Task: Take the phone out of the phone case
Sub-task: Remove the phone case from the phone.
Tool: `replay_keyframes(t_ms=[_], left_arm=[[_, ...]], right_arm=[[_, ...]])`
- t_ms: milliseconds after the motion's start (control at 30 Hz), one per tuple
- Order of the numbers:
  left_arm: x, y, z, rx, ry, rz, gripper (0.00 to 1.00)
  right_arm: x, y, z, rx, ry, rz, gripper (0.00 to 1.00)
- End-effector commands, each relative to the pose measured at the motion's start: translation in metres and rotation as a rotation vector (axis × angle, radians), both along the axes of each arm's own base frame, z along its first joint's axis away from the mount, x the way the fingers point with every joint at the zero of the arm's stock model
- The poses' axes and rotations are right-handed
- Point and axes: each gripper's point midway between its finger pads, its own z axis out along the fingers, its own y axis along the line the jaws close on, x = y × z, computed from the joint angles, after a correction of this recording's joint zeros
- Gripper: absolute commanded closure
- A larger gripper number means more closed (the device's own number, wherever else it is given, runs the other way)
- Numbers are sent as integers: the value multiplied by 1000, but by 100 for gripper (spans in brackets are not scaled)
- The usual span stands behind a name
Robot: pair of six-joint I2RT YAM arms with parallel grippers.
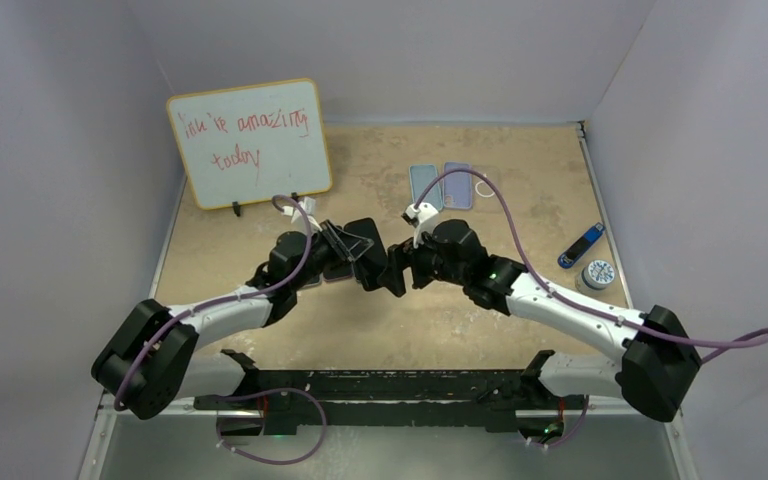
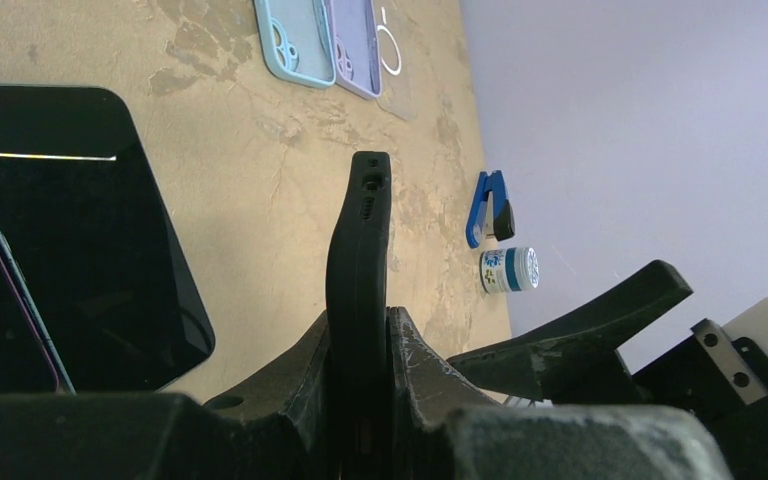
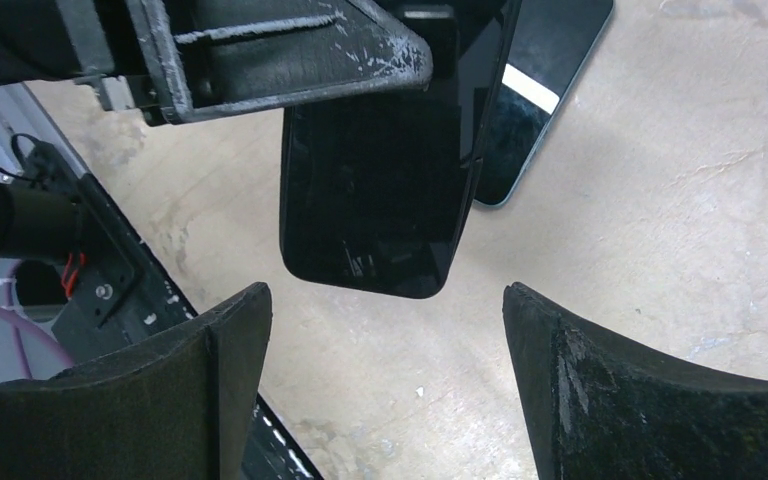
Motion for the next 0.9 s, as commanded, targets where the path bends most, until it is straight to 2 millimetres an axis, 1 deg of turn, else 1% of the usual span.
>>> replay_keyframes(t_ms=[0,233,467,667,767,867], left_arm=[[8,-7,40,-94,-113,19,100],[7,-12,41,-110,-107,11,100],[5,-15,42,-121,-104,4,100],[4,-17,43,-134,-102,-1,100],[3,-18,44,-139,-99,-4,100],[1,-19,45,-156,-94,-12,100]], right_arm=[[9,10,13,-8,-33,-33,14],[7,23,1,-46,-22,-14,14],[9,25,-11,-88,-16,-27,16],[7,26,-21,-115,3,-19,14],[10,24,-22,-125,-4,-37,18],[11,24,-25,-132,-4,-40,27]])
